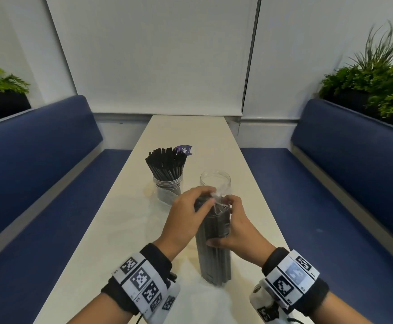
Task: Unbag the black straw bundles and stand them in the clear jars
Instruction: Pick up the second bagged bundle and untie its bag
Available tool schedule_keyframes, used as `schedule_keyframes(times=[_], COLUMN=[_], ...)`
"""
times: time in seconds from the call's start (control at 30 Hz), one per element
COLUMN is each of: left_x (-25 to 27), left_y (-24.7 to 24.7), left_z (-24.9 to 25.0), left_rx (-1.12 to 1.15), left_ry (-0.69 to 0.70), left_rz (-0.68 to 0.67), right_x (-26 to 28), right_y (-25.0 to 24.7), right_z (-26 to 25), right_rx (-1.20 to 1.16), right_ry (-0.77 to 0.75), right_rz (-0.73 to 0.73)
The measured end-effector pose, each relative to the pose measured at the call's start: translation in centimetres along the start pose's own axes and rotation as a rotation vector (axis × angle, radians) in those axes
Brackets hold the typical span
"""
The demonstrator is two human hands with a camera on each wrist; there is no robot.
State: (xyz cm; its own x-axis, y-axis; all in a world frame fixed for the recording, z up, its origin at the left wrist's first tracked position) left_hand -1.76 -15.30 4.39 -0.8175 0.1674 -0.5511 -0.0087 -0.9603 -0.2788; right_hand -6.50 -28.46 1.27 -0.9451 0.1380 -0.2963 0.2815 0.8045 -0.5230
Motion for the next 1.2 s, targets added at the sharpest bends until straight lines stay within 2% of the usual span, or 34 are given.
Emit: schedule_keyframes(times=[0.1,0.17,0.23,0.3,0.37,0.53,0.83,0.97,1.03,1.13,1.2], left_x=[-0.1,0.0,0.0,0.0,0.0,-0.3,-0.6,-0.3,-0.2,-0.2,-0.1], left_y=[0.1,0.0,0.0,0.2,0.6,0.6,0.4,0.3,0.1,-0.1,-0.2], left_z=[0.0,-0.2,-0.2,-0.1,0.0,0.0,-0.2,-1.0,-1.3,-1.8,-1.9], left_rx=[0.022,0.025,0.023,0.024,0.024,0.030,0.084,0.218,0.284,0.350,0.368], left_ry=[-0.003,0.001,-0.013,-0.033,-0.035,-0.048,-0.039,-0.122,-0.180,-0.243,-0.257], left_rz=[-0.003,0.007,0.019,0.020,0.003,0.007,-0.011,0.020,0.033,0.021,0.029], right_x=[0.2,0.0,-0.4,-1.1,-1.9,-2.8,-3.5,-4.0,-4.3,-4.7,-4.6], right_y=[-0.9,-2.7,-4.4,-4.8,-4.3,-3.6,-3.6,-3.0,-2.9,-3.0,-3.0], right_z=[-0.3,-1.5,-3.1,-4.4,-4.6,-4.3,-5.4,-5.4,-5.1,-4.4,-4.4], right_rx=[-0.004,-0.011,0.029,0.182,0.318,0.418,0.442,0.374,0.291,0.047,-0.029], right_ry=[-0.017,-0.067,-0.183,-0.284,-0.313,-0.244,-0.220,-0.176,-0.093,0.079,0.134], right_rz=[0.017,0.162,0.282,0.260,0.200,0.151,0.181,0.178,0.159,0.069,0.038])
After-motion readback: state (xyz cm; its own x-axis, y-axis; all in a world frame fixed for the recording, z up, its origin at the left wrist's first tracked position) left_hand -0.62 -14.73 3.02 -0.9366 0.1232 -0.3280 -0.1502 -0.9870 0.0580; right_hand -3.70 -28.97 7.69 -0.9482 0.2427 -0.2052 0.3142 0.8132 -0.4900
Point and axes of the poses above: each hand's wrist, its own x-axis away from the middle knuckle, its own y-axis out of the palm, z = x × y, the point moved 4 cm from there along -x, towards the middle knuckle, and after that the axes turned 11 degrees about z, right-handed, at the moved point
